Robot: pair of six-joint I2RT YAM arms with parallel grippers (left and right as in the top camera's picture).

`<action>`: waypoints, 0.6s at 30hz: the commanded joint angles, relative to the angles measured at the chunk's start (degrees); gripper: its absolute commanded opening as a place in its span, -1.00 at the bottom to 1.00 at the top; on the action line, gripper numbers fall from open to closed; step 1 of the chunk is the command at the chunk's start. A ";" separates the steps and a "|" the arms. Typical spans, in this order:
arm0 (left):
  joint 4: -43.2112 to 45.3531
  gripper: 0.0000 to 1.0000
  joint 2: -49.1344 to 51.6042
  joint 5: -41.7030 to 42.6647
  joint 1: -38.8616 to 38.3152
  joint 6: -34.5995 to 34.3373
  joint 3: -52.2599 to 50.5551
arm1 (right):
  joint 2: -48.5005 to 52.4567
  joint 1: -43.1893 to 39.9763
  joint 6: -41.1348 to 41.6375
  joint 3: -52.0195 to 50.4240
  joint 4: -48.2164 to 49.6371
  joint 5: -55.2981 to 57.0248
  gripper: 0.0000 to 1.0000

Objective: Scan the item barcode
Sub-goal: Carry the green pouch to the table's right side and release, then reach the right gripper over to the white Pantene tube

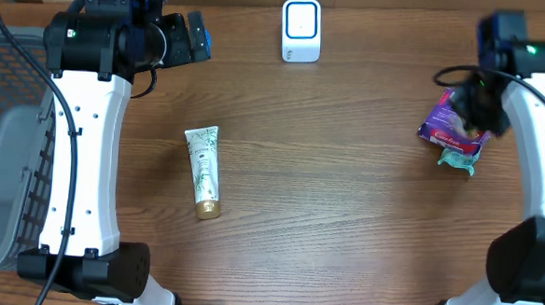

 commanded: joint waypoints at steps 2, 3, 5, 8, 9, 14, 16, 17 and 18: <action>0.07 1.00 0.04 0.44 -0.39 1.09 0.48 | -1.03 -4.76 11.43 -8.74 1.97 -1.05 -0.93; 0.07 0.99 0.04 0.44 -0.39 1.09 0.48 | -1.03 -5.38 11.41 -10.73 2.60 -1.36 -0.93; 0.07 1.00 0.04 0.42 -0.39 1.11 0.48 | -1.03 -5.99 11.32 -14.47 4.42 -1.27 -0.93; 0.07 0.99 0.04 0.42 -0.39 1.09 0.48 | -1.03 -5.97 9.64 -18.01 7.78 -1.29 -0.80; 0.07 0.99 0.04 0.42 -0.39 1.11 0.48 | -1.03 -5.97 9.38 -19.04 9.11 -1.29 -0.50; 0.07 0.99 0.04 0.42 -0.39 1.09 0.48 | -1.18 -5.97 6.95 -19.58 10.19 -1.22 0.61; 0.07 0.99 0.04 0.44 -0.39 1.09 0.48 | -1.18 -5.97 6.25 -18.97 8.94 -0.42 0.57; 0.07 0.99 0.04 0.44 -0.39 1.09 0.48 | -1.25 -5.97 6.34 -18.49 8.28 -0.37 0.57; 0.07 0.99 0.04 0.44 -0.39 1.09 0.48 | -1.49 -5.97 6.08 -17.84 7.74 -0.39 0.57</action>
